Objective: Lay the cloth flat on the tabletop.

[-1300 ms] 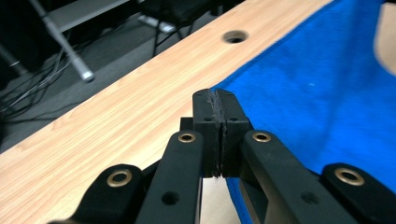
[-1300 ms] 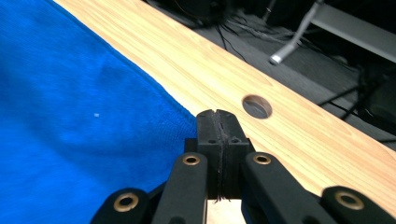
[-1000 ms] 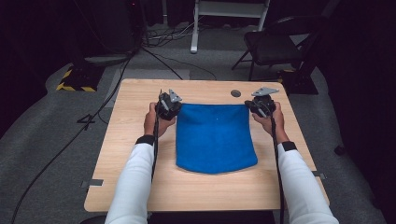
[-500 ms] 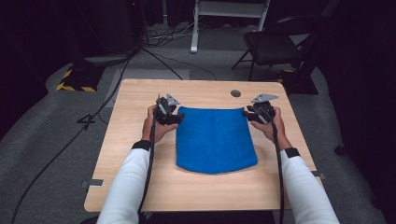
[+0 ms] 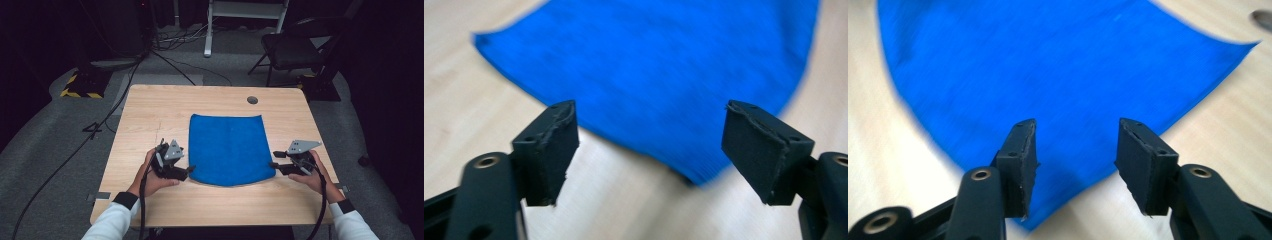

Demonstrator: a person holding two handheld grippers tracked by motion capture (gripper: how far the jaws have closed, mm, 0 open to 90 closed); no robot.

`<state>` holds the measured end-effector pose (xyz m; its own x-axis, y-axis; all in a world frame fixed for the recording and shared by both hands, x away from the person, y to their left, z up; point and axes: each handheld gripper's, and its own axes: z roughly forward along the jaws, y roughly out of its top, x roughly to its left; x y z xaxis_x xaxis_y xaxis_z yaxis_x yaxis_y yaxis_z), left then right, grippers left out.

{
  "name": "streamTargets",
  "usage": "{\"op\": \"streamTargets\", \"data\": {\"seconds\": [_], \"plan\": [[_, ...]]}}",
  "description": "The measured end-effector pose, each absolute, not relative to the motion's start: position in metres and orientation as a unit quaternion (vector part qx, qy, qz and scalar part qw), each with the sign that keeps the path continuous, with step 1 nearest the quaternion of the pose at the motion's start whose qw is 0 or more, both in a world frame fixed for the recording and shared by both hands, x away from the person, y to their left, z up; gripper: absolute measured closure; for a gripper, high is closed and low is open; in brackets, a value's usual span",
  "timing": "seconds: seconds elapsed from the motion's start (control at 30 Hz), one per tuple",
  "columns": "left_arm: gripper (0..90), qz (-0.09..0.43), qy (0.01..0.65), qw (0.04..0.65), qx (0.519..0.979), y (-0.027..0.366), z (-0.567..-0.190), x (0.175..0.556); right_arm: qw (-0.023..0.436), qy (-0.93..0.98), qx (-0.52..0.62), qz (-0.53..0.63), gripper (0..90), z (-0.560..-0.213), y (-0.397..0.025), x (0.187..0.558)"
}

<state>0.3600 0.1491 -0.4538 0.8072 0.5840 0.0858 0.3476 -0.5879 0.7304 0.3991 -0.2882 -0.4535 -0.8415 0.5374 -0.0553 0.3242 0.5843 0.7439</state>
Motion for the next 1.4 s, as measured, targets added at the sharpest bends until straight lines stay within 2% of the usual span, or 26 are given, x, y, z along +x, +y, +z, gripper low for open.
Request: {"op": "streamTargets", "data": {"seconds": [0.27, 0.37, 0.4, 0.43, 0.47, 0.57, 0.63, 0.7, 1.0, 1.07, 1.13, 1.17, 1.2, 1.27, 1.33, 1.4], "plan": [[36.0, 0.121, 0.267, 0.334, 0.896, 0.149, -0.479, 0.350, 0.122, 0.897, 0.241, 0.350, 48.4, -0.474, -0.291, 0.379], [49.4, 0.110, 0.261, 0.344, 0.895, 0.147, -0.479, 0.353, 0.114, 0.896, 0.246, 0.351, 51.4, -0.479, -0.293, 0.380], [54.8, 0.108, 0.251, 0.341, 0.900, 0.145, -0.479, 0.355, 0.113, 0.896, 0.243, 0.355, 61.0, -0.480, -0.292, 0.380], [59.2, 0.108, 0.251, 0.341, 0.900, 0.145, -0.479, 0.355, 0.113, 0.896, 0.243, 0.355, 61.0, -0.480, -0.292, 0.380], [65.8, 0.113, 0.240, 0.340, 0.902, 0.142, -0.479, 0.354, 0.116, 0.897, 0.239, 0.354, 71.3, -0.480, -0.289, 0.381], [77.6, 0.114, 0.234, 0.336, 0.905, 0.141, -0.479, 0.354, 0.123, 0.902, 0.228, 0.346, 83.2, -0.482, -0.284, 0.381], [84.4, 0.115, 0.233, 0.338, 0.905, 0.142, -0.478, 0.354, 0.126, 0.902, 0.224, 0.347, 87.0, -0.481, -0.282, 0.380], [87.4, 0.118, 0.230, 0.338, 0.905, 0.143, -0.477, 0.353, 0.126, 0.899, 0.222, 0.356, 87.9, -0.478, -0.284, 0.379], [86.5, 0.096, 0.240, 0.363, 0.895, 0.158, -0.466, 0.344, 0.110, 0.889, 0.243, 0.373, 86.3, -0.462, -0.293, 0.361], [79.1, 0.076, 0.232, 0.357, 0.902, 0.158, -0.467, 0.336, 0.108, 0.886, 0.260, 0.369, 73.9, -0.461, -0.295, 0.353], [72.5, 0.071, 0.231, 0.356, 0.903, 0.157, -0.469, 0.333, 0.112, 0.885, 0.270, 0.363, 72.6, -0.461, -0.296, 0.351], [66.1, 0.079, 0.237, 0.348, 0.903, 0.156, -0.468, 0.328, 0.126, 0.884, 0.280, 0.352, 64.5, -0.461, -0.298, 0.350], [58.9, 0.079, 0.237, 0.348, 0.903, 0.156, -0.468, 0.328, 0.126, 0.884, 0.280, 0.352, 64.5, -0.461, -0.298, 0.350], [56.8, 0.090, 0.246, 0.353, 0.898, 0.157, -0.466, 0.328, 0.134, 0.877, 0.294, 0.357, 61.1, -0.460, -0.300, 0.349], [45.5, 0.108, 0.258, 0.357, 0.891, 0.158, -0.463, 0.333, 0.137, 0.875, 0.282, 0.370, 59.1, -0.456, -0.297, 0.347], [43.5, 0.129, 0.275, 0.360, 0.882, 0.159, -0.461, 0.347, 0.137, 0.878, 0.257, 0.379, 57.9, -0.452, -0.282, 0.345]]}}
